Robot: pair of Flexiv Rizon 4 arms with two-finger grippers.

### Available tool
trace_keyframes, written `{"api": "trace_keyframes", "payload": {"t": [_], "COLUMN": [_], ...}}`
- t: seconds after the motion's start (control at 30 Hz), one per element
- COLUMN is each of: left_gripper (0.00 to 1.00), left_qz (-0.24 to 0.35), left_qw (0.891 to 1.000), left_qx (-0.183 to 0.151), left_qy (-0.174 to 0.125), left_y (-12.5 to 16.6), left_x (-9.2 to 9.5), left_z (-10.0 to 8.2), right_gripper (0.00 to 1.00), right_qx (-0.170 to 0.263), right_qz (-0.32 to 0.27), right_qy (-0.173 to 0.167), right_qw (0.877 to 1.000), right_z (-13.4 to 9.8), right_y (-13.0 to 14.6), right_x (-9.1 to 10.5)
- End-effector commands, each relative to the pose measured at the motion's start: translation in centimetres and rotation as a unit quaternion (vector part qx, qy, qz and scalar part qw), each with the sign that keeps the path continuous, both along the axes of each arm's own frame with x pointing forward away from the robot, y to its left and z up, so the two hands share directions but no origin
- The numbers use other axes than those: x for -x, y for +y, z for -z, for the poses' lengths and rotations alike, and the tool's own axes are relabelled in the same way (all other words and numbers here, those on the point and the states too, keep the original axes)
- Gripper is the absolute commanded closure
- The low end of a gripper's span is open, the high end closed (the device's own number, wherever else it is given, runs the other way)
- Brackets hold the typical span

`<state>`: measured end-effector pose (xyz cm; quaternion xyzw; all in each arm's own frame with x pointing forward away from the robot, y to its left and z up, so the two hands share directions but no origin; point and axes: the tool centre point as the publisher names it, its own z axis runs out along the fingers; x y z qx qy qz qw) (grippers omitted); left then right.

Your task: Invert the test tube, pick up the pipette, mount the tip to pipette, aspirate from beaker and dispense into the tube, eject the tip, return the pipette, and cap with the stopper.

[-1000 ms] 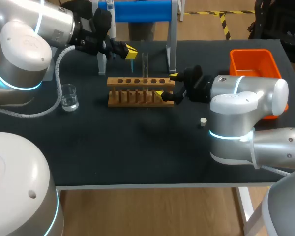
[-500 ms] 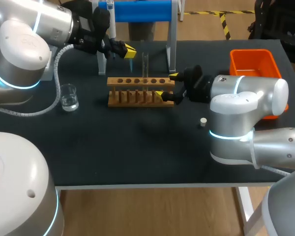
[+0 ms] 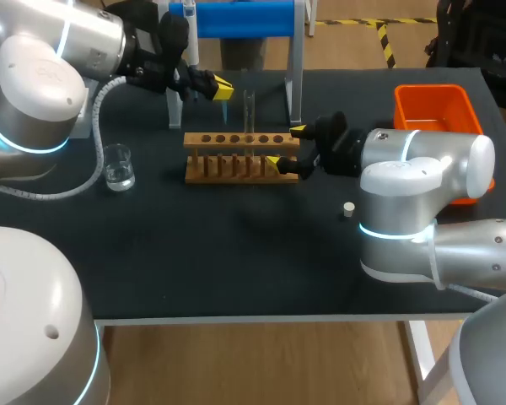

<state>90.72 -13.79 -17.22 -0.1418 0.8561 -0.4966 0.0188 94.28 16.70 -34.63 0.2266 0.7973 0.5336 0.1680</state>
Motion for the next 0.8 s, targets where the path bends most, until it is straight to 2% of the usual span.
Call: {"api": "trace_keyframes", "payload": {"t": [0.03, 0.23, 0.47, 0.63, 0.8], "left_gripper": [1.00, 1.00, 1.00, 1.00, 1.00], "left_qz": [0.001, 0.001, 0.001, 0.001, 0.001], "left_qw": [1.000, 1.000, 1.000, 1.000, 1.000], "left_qx": [-0.001, -0.001, -0.001, -0.001, -0.001], "left_qy": [0.001, 0.001, 0.001, 0.001, 0.001], "left_y": [0.1, 0.1, 0.1, 0.1, 0.1], "left_x": [0.0, 0.0, 0.0, 0.0, 0.0], "left_z": [-0.1, -0.1, -0.1, -0.1, -0.1], "right_gripper": [0.00, 0.00, 0.00, 0.00, 0.00], "right_qx": [-0.010, -0.042, -0.091, -0.113, -0.133], "right_qz": [-0.007, -0.043, -0.105, -0.136, -0.168], "right_qy": [-0.005, -0.032, -0.054, -0.078, -0.081], "right_qw": [1.000, 0.998, 0.989, 0.981, 0.973], "right_z": [-0.6, -2.6, -4.6, -5.3, -5.8], "right_y": [-0.3, -1.4, -2.8, -3.0, -2.8], "right_x": [0.5, 2.3, 4.2, 5.1, 5.7]}}
